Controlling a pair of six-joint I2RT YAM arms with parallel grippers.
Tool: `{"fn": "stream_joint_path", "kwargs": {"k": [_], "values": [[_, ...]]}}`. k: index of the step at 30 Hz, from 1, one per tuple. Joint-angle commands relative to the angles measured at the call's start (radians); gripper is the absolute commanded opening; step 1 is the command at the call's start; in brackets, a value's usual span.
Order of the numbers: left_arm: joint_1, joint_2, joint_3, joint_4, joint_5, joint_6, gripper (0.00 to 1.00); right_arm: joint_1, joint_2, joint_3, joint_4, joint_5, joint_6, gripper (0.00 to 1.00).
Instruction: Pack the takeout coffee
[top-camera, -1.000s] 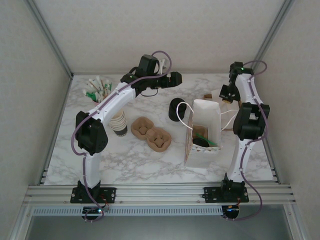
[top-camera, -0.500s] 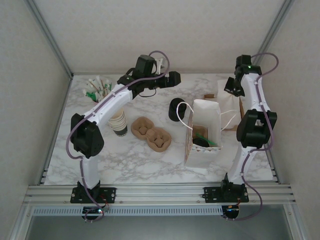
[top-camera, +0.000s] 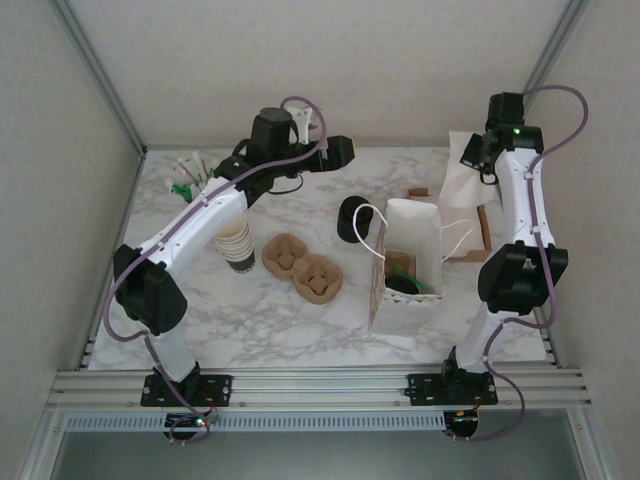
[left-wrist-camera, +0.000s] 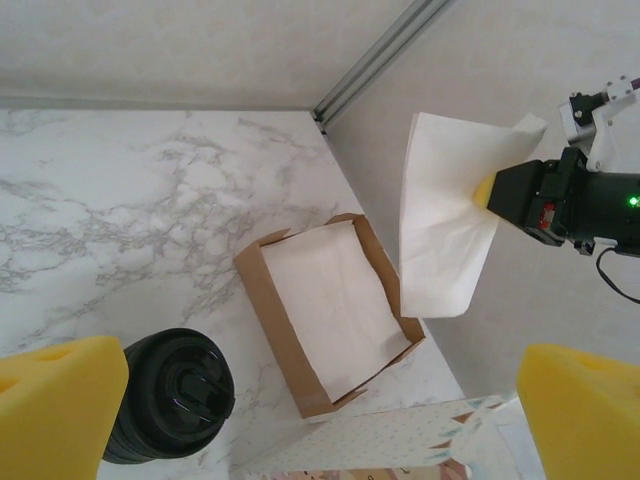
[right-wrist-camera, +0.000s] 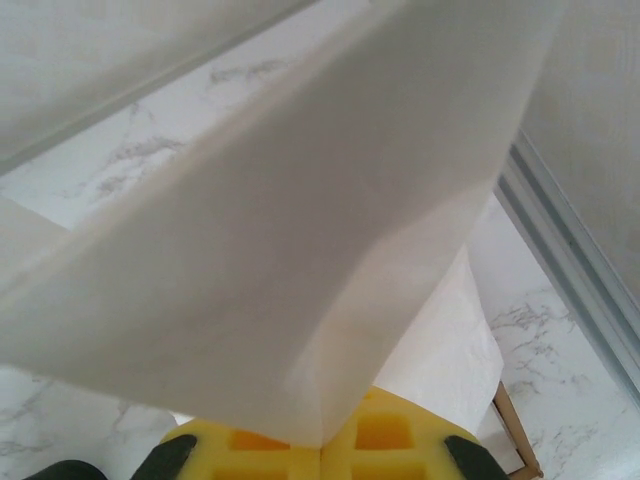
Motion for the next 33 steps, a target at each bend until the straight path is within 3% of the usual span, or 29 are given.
{"fn": "stream_joint_path", "kwargs": {"k": [1, 20, 33], "values": [[-0.015, -0.069, -0.028, 0.050, -0.026, 0.024, 1.00, -0.003, -0.046, 0.065, -0.005, -0.035, 0.013, 0.00], [-0.039, -0.196, -0.125, 0.073, -0.075, 0.024, 1.00, 0.009, -0.111, 0.169, 0.019, -0.361, 0.016, 0.00], [-0.074, -0.261, -0.170, 0.104, -0.066, 0.033, 1.00, 0.066, -0.215, 0.192, 0.048, -0.832, 0.059, 0.00]]}}
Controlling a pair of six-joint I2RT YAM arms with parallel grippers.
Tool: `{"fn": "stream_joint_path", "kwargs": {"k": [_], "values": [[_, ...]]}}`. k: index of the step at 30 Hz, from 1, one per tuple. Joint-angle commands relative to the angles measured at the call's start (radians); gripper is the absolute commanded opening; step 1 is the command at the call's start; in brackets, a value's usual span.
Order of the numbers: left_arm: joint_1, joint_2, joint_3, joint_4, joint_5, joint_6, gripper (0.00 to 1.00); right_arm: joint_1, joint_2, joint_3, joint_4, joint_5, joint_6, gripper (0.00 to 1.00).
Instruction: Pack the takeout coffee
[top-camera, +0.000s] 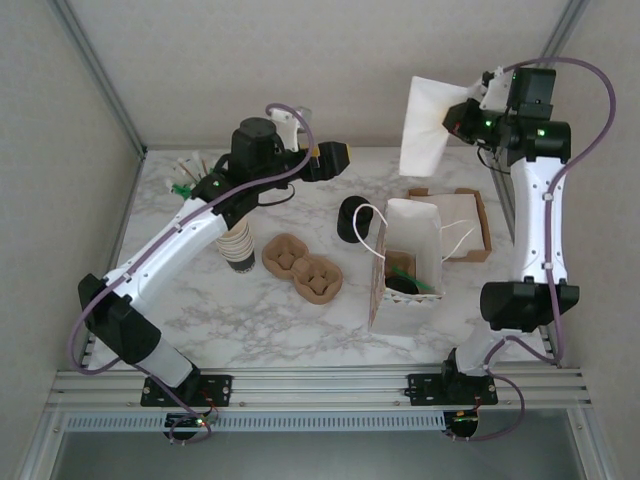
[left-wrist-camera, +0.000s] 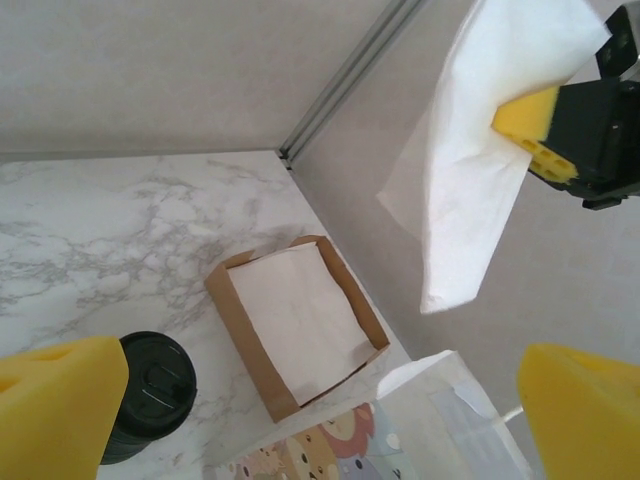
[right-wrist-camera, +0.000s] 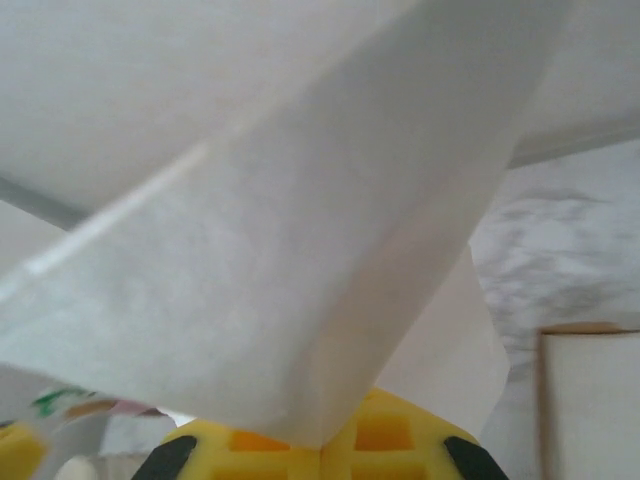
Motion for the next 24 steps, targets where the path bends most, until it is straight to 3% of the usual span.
{"fn": "stream_joint_path", "kwargs": {"k": [1, 16, 24], "values": [[-0.018, -0.057, -0.031, 0.045, 0.010, 0.019, 1.00, 0.027, -0.072, 0.023, 0.011, -0.179, 0.033, 0.00], [-0.023, -0.227, -0.245, 0.154, 0.257, -0.064, 0.91, 0.048, -0.340, -0.161, -0.178, -0.506, 0.083, 0.00], [-0.086, -0.253, -0.309, 0.152, 0.286, -0.059, 0.79, 0.049, -0.499, -0.392, -0.195, -0.486, 0.118, 0.00]]}}
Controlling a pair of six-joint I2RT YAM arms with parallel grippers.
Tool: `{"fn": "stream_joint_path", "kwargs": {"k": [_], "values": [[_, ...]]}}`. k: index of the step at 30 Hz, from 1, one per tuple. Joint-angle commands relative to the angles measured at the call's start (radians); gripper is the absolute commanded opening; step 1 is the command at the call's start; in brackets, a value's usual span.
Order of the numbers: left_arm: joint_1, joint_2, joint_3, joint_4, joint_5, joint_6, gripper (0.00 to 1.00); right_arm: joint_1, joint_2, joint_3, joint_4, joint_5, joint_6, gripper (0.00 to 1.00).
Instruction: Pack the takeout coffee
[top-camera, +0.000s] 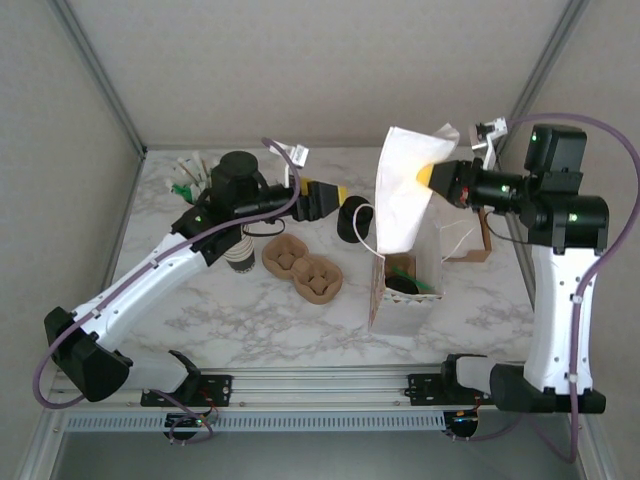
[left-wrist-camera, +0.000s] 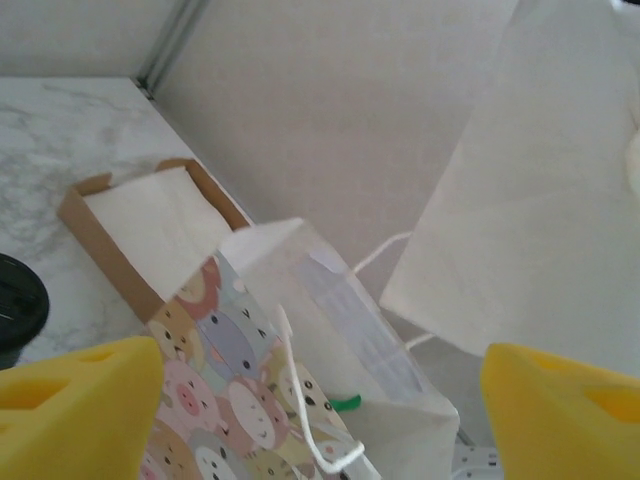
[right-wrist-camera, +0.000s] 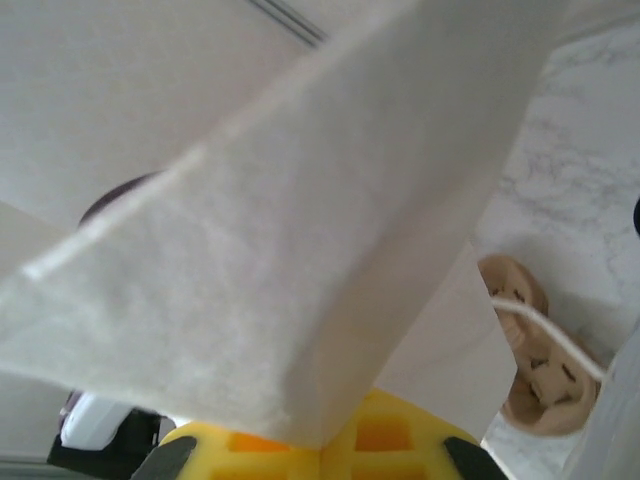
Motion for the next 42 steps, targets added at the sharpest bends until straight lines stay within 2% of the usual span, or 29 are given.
{"fn": "stream_joint_path", "kwargs": {"k": [1, 4, 10, 15, 18, 26, 33, 42], "values": [[-0.035, -0.016, -0.017, 0.029, 0.043, -0.001, 0.77, 0.007, -0.029, -0.070, -0.057, -0.028, 0.009, 0.00], [-0.056, 0.000, -0.020, 0.008, 0.026, 0.012, 0.72, 0.007, -0.054, -0.108, -0.110, 0.021, -0.020, 0.00], [-0.074, 0.039, -0.023, -0.035, -0.022, 0.043, 0.71, 0.007, -0.054, -0.151, -0.184, 0.119, -0.065, 0.00], [-0.094, 0.080, -0.025, -0.019, -0.014, 0.046, 0.69, 0.006, -0.045, -0.179, -0.220, 0.174, -0.099, 0.00], [-0.103, 0.103, -0.022, -0.008, -0.017, 0.042, 0.62, 0.007, -0.039, -0.197, -0.228, 0.197, -0.111, 0.00], [-0.111, 0.137, -0.009, -0.002, -0.030, 0.034, 0.33, 0.008, -0.025, -0.211, -0.260, 0.323, -0.127, 0.00], [-0.111, 0.135, 0.001, -0.013, -0.053, 0.040, 0.25, 0.047, -0.012, -0.210, -0.290, 0.482, -0.125, 0.00], [-0.111, 0.140, 0.003, -0.017, -0.064, 0.036, 0.19, 0.177, 0.027, -0.183, -0.311, 0.708, -0.087, 0.00]]}}
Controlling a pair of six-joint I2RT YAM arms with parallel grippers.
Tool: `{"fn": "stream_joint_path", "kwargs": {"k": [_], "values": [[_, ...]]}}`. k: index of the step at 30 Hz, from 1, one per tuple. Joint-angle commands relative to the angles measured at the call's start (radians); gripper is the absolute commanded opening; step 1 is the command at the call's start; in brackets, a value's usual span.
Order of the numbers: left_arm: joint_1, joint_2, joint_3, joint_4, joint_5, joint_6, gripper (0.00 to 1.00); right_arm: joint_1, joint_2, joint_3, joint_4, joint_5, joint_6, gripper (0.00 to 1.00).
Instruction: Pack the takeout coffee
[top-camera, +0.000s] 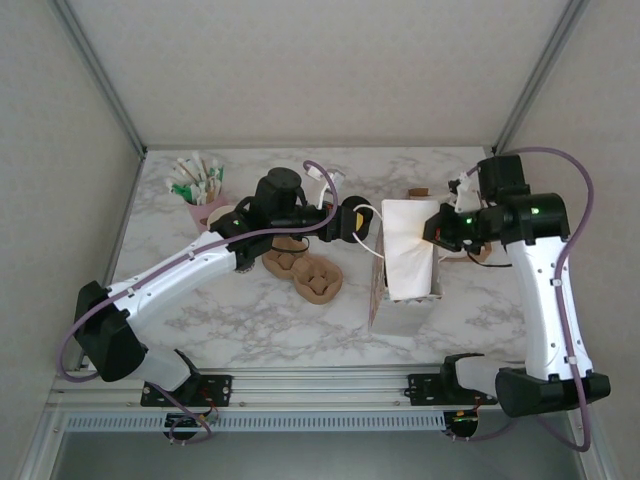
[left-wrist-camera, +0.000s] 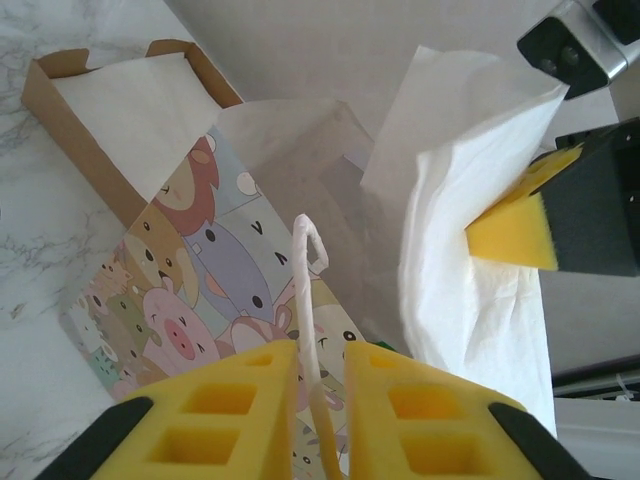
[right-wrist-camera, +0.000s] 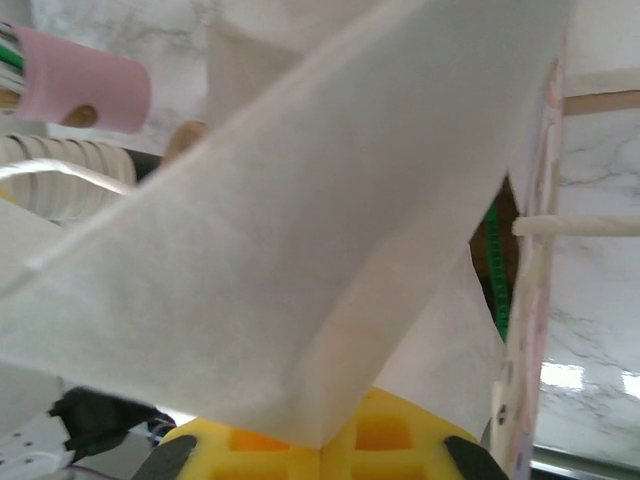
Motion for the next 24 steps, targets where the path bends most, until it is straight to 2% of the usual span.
{"fn": "stream_joint_path", "kwargs": {"k": [1, 11, 20, 24], "values": [[-0.009, 0.006, 0.019, 0.009, -0.021, 0.006, 0.19, 0.035, 0.021, 0.031, -0.033, 0.137, 0.021, 0.00], [-0.009, 0.015, 0.028, 0.003, -0.027, 0.007, 0.15, 0.093, 0.059, 0.100, -0.058, 0.284, 0.051, 0.00], [-0.009, 0.018, 0.032, -0.001, -0.030, 0.007, 0.14, 0.214, 0.104, 0.103, -0.070, 0.435, 0.097, 0.00], [-0.009, 0.018, 0.037, -0.006, -0.033, 0.011, 0.14, 0.281, 0.130, 0.097, -0.102, 0.541, 0.133, 0.00]]}}
